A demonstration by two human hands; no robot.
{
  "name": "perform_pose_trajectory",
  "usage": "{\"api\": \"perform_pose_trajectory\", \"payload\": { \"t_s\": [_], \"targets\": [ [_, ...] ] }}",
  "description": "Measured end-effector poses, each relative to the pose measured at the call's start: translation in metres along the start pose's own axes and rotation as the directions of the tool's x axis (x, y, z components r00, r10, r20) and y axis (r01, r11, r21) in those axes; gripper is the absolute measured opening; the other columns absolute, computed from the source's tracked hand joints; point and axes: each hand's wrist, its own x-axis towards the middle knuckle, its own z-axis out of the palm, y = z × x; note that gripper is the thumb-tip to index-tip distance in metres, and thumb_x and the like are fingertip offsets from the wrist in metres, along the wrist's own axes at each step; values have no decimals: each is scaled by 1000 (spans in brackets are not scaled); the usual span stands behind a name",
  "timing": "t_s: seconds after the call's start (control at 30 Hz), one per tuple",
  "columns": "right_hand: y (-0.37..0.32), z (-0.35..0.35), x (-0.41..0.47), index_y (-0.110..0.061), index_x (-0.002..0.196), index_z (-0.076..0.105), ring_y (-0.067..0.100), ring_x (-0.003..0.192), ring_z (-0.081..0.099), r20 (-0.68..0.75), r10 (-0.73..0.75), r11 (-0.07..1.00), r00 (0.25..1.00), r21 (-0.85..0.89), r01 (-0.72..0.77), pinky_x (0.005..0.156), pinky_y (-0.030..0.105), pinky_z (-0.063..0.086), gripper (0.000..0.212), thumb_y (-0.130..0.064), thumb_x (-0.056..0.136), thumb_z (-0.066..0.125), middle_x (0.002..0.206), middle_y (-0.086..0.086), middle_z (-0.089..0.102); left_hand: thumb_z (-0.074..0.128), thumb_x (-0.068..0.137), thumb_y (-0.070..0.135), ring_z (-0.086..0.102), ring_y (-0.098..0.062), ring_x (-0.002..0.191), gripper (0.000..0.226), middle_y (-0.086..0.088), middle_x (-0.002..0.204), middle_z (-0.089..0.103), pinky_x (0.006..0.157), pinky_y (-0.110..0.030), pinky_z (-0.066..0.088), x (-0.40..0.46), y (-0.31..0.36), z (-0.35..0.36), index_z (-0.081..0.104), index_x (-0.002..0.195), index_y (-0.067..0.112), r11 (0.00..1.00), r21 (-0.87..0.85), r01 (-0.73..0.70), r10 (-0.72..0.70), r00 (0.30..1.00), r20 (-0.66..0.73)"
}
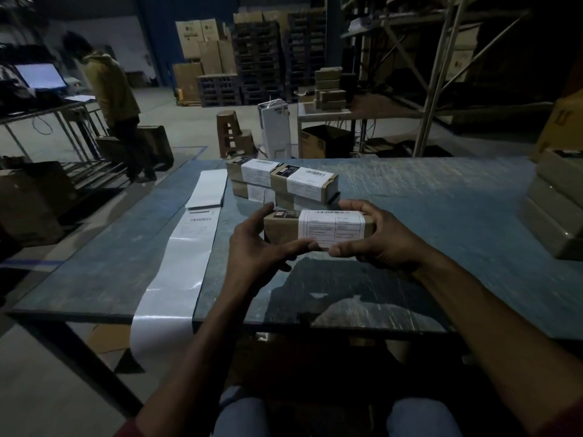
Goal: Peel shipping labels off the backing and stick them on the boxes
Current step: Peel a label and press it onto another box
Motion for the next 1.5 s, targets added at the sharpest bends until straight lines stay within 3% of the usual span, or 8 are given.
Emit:
{"api": "perform_pose_trajectory", "payload": {
  "t_s": [0.07, 0.17, 0.3, 0.57, 0.87, 1.03, 1.27, 1.5],
  "targets": [
    [4, -7, -2, -30, 149, 48, 24, 106, 73, 40, -4, 999, 999, -49, 6, 80, 45, 66, 103, -4, 61, 96, 131, 6, 66, 99, 60, 10, 78, -12, 78, 96, 21, 105, 67, 54, -33, 61, -2, -1, -2, 50, 137, 41, 1000, -19, -20, 21, 998, 56],
    [7, -11, -5, -33, 152, 43, 18, 89, 75, 86, -21, 999, 996, -46, 25, 59, 34, 61, 99, 1, 72, 89, 134, 4, 64, 96, 61, 0, 76, -12, 98, 107, 17, 118, 67, 66, -35, 65, 0, -3, -4, 46, 151, 27, 993, -116, 11, 1, 995, 97],
    [4, -1, -5, -33, 150, 45, 17, 67, 70, 22, -55, 997, 998, 53, 54, 50, 28, 54, 80, -39, 78, 79, 130, 13, 64, 95, 62, 25, 75, -5, 97, 106, 16, 119, 66, 71, -44, 66, -1, 0, 4, 45, 155, 25, 976, -211, 50, -41, 998, 45],
    [21, -7, -11, -49, 163, 8, 5, 140, 51, 92, -344, 865, 934, -356, 354, 96, 26, 59, 136, 2, 70, 92, 157, -14, 45, 90, 61, 47, 74, -33, 103, 121, -11, 134, 67, 87, -60, 61, 5, -6, 6, 26, 162, 28, 915, -310, 259, -235, 965, 112],
    [27, -20, -17, -22, 157, 46, 20, 144, 50, 319, -520, 543, 792, -592, 596, 108, 50, 53, 105, -23, 67, 99, 165, -8, 41, 91, 57, -4, 74, -21, 93, 50, 2, 95, 75, 70, -46, 65, 5, -18, 7, 67, 96, 15, 932, -347, -109, 136, 989, 55],
    [16, -24, -19, -43, 161, 33, 22, 127, 56, 315, -442, 316, 840, -822, 474, 92, 52, 57, 110, -40, 70, 94, 166, -20, 34, 88, 60, -15, 74, -23, 94, 46, 7, 91, 74, 72, -51, 65, 6, -22, 8, 63, 89, 11, 918, -356, -173, 200, 979, 40],
    [9, -2, -25, -23, 168, 3, 26, 160, 19, 374, -407, 43, 833, -903, 426, 123, 52, 26, 134, -66, 69, 83, 176, -3, 9, 87, 62, -8, 73, -20, 86, 44, 4, 88, 74, 65, -44, 64, 5, -15, 12, 61, 96, 5, 929, -345, -131, 177, 979, 103],
    [10, -4, -21, -19, 152, 50, 32, 131, 55, 235, -494, 19, 837, -960, 281, 95, 49, 55, 106, -72, 65, 80, 155, 8, 53, 88, 69, -9, 75, -38, 95, 46, -21, 102, 74, 75, -60, 63, 17, -22, 0, 64, 106, 6, 925, -375, 55, -26, 996, 83]
  ]
}}
